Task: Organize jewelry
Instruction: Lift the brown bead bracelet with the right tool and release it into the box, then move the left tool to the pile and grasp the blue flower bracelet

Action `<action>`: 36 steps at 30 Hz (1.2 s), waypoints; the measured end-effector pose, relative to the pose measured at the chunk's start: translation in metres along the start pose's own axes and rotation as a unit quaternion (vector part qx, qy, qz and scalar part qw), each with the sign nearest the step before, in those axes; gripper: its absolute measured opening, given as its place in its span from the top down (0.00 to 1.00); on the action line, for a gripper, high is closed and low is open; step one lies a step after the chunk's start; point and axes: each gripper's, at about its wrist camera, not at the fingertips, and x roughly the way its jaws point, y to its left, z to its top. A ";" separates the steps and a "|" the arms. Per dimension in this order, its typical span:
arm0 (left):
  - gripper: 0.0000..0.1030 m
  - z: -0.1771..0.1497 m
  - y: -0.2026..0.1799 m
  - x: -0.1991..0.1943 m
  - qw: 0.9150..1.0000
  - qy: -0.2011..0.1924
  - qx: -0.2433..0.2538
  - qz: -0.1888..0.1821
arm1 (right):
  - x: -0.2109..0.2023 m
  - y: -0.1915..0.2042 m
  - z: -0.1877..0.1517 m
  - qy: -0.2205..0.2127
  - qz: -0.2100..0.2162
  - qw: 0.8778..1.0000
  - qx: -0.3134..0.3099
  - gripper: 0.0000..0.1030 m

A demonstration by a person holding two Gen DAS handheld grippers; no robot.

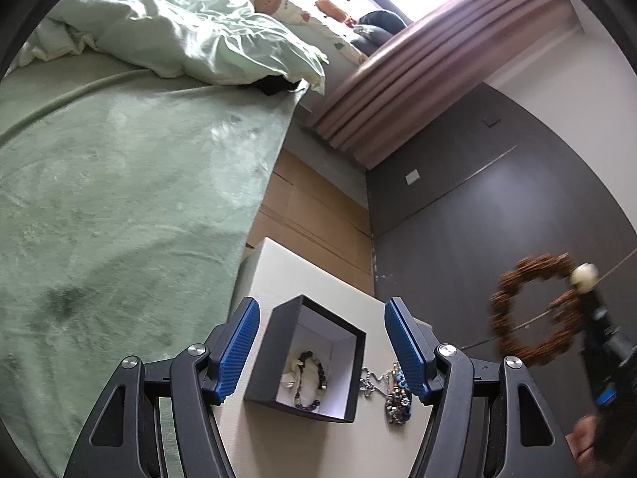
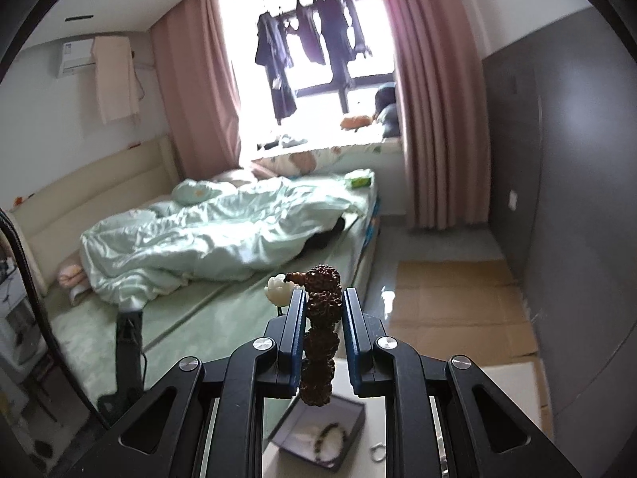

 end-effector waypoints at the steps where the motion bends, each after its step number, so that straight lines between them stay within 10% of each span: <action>1: 0.35 0.001 0.001 -0.001 1.000 -0.001 -0.001 0.002 | 0.006 0.001 -0.004 0.006 0.003 1.000 0.002 0.81; 20: 0.35 -0.001 0.001 0.004 0.999 0.000 0.017 0.039 | 0.138 -0.039 -0.115 0.234 0.061 0.964 0.114 0.71; 25: 0.35 -0.005 -0.011 0.011 0.999 0.005 0.033 0.041 | 0.091 -0.078 -0.103 0.185 0.049 0.970 0.149 0.40; 36: 0.35 -0.036 -0.072 0.040 0.991 0.039 0.121 0.034 | 0.022 -0.141 -0.100 0.156 -0.002 0.971 0.180 0.38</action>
